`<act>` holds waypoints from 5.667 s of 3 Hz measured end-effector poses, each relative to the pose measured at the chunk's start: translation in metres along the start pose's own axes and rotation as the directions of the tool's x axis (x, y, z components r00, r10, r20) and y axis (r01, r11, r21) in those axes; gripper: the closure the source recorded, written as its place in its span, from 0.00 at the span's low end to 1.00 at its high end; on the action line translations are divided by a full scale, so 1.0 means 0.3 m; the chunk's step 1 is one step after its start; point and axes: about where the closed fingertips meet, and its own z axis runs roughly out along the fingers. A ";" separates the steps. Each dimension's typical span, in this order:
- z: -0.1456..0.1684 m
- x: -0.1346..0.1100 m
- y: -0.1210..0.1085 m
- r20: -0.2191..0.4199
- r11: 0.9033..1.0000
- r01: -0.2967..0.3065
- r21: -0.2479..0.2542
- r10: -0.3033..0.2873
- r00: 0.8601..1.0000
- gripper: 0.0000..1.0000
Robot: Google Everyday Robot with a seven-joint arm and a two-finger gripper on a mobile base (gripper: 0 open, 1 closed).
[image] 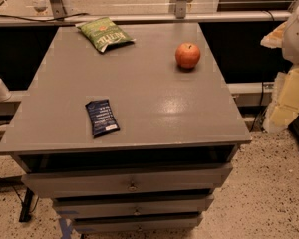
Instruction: Move green jalapeno chip bag near apple
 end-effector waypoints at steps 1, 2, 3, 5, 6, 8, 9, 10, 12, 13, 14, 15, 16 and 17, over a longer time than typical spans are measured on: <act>0.000 0.000 0.000 0.000 1.000 0.000 0.000 0.000 1.000 0.00; 0.008 -0.032 -0.060 0.066 1.000 0.016 0.000 -0.016 0.998 0.00; 0.036 -0.196 -0.175 0.196 1.000 0.023 0.001 -0.023 0.980 0.00; 0.039 -0.661 -0.295 0.411 0.998 -0.062 0.031 0.044 0.910 0.00; 0.032 -0.698 -0.308 0.434 0.995 -0.092 0.035 0.068 0.898 0.00; 0.119 -0.785 -0.359 0.460 0.993 -0.118 -0.005 0.107 0.881 0.00; 0.234 -0.974 -0.436 0.515 0.985 -0.173 -0.009 0.152 0.843 0.00; 0.350 -1.141 -0.516 0.563 0.976 -0.218 -0.006 0.183 0.806 0.00; 0.599 -1.356 -0.684 0.596 0.950 -0.308 -0.052 0.278 0.754 0.00; 0.716 -1.401 -0.767 0.609 0.925 -0.368 -0.096 0.346 0.714 0.00; 0.817 -1.413 -0.818 0.610 0.908 -0.399 -0.125 0.388 0.691 0.00; 0.925 -1.406 -0.851 0.602 0.893 -0.423 -0.151 0.422 0.678 0.00; 1.025 -1.398 -0.861 0.583 0.890 -0.426 -0.166 0.437 0.685 0.00; 1.095 -1.374 -0.863 0.558 0.894 -0.417 -0.163 0.432 0.708 0.18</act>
Offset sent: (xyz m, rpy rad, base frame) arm 0.0502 0.0102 0.0082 0.1522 -0.0340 0.0851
